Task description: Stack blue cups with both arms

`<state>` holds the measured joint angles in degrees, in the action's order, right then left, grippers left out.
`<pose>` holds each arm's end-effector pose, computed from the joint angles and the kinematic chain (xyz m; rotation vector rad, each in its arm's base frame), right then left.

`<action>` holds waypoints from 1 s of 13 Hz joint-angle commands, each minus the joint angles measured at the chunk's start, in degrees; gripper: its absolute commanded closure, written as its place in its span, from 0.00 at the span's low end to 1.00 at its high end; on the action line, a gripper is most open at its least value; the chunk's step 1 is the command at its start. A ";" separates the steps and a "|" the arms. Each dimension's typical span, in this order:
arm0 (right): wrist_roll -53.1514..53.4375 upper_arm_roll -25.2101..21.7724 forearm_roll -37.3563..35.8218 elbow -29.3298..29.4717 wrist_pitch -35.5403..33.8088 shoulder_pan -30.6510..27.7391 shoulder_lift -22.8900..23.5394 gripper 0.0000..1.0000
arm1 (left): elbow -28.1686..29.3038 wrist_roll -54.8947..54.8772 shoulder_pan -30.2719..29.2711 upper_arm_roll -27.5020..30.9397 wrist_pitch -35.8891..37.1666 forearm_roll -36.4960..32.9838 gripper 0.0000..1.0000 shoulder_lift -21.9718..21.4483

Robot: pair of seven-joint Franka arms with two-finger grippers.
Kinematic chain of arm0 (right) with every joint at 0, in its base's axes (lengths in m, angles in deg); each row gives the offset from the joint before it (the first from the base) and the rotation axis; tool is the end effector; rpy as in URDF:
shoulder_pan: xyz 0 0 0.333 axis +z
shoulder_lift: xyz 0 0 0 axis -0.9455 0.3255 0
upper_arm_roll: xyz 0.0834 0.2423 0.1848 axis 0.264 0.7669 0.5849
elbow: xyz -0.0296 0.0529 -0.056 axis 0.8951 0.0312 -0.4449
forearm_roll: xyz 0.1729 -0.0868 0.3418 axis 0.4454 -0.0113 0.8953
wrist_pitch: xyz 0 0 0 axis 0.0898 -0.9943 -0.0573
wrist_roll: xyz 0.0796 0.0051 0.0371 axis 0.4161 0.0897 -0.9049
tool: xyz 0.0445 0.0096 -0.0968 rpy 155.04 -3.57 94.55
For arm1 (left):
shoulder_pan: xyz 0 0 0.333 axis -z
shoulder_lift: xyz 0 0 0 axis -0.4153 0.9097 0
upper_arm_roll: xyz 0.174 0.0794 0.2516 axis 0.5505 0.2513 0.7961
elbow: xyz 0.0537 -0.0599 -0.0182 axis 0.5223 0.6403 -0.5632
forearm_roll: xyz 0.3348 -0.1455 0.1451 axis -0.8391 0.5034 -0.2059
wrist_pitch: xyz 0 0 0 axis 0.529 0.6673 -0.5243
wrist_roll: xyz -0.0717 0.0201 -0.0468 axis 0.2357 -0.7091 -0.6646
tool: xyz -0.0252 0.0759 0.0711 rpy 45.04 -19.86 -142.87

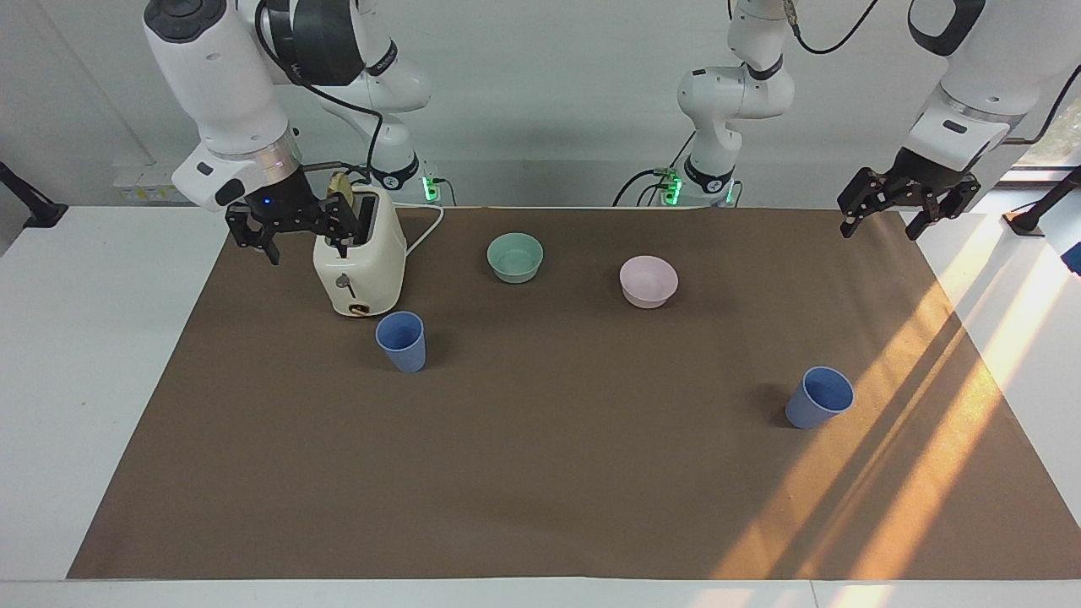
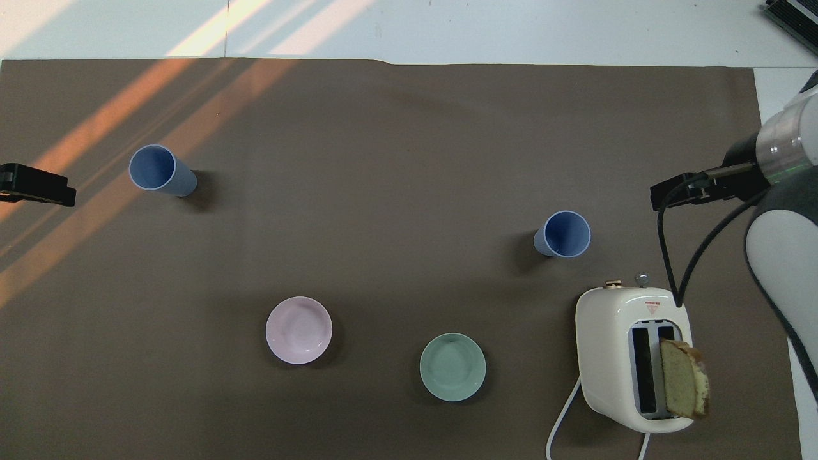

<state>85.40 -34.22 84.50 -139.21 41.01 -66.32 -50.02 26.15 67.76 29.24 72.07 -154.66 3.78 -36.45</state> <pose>0.5789 0.0359 0.5993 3.1121 0.2096 -0.0099 0.5581 -0.0139 0.6472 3.1208 -0.1621 0.0659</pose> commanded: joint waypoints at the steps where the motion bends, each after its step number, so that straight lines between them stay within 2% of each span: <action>1: 0.85 0.43 0.06 -0.75 0.36 -0.64 -0.66 0.00 | -1.12 0.50 -0.66 -0.44 1.47 -0.60 0.00 0.09; 13: 0.85 0.43 -0.03 -0.75 0.36 -0.64 -0.66 0.00 | -0.77 0.68 -0.74 -0.44 2.26 -0.60 0.00 -0.35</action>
<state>85.40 -34.22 84.50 -139.21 41.01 -66.32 -50.02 26.13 67.98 29.24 72.10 -153.95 3.78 -36.50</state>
